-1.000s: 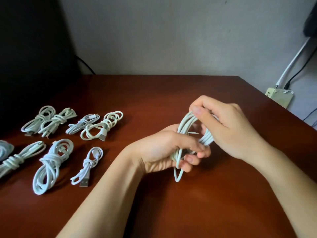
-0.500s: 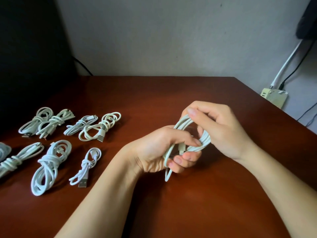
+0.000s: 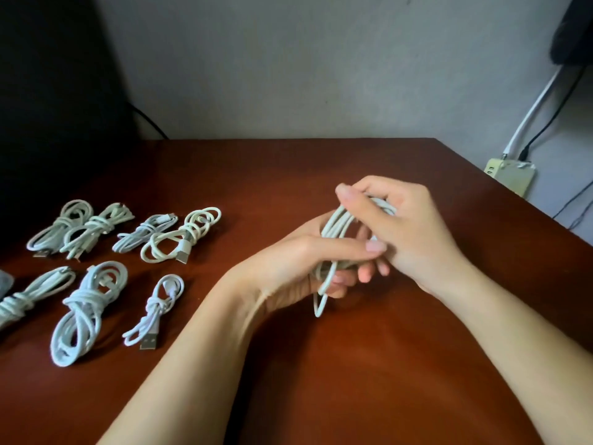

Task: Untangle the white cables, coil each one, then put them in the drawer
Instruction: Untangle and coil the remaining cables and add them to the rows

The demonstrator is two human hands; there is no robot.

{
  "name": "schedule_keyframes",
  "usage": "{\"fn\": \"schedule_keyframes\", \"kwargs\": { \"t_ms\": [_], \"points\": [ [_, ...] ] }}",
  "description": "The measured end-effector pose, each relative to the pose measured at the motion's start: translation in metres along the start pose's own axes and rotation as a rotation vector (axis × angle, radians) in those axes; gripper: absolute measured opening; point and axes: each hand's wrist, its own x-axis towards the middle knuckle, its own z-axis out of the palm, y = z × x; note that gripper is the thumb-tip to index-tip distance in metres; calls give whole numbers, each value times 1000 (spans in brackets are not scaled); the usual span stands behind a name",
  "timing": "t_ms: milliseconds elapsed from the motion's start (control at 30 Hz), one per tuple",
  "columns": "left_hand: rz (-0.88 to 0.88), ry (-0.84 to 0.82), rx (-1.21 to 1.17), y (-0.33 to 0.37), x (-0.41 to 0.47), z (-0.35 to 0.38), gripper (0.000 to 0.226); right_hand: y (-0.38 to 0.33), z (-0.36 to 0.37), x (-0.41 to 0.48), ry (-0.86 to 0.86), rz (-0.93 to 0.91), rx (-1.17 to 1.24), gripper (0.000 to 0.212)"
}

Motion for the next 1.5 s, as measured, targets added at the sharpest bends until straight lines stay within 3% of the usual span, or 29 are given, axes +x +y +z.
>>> {"fn": "schedule_keyframes", "kwargs": {
  "t_ms": [100,200,300,467,633,833,1067,1233,1500],
  "points": [
    [152,-20,-6,-4,5,-5,35,5,-9,8,177,22,85,31],
    [173,188,67,-9,10,-10,55,8,-17,14,329,115,195,35],
    [222,322,290,-13,11,-11,62,8,-23,18,469,248,375,31],
    [363,424,546,-15,8,-12,35,9,-33,23,628,357,545,27],
    [541,582,604,-13,10,-13,23,14,-35,25,662,311,493,28],
    [660,728,619,-12,9,-17,12,21,-35,24,561,211,109,26],
    [681,769,595,-11,8,-17,15,25,-36,25,499,176,-61,24],
    [725,802,589,-10,7,-20,15,23,-33,21,285,133,-312,28],
    [740,899,388,-6,5,-27,15,11,-20,12,-103,88,-196,40]
  ]
}}
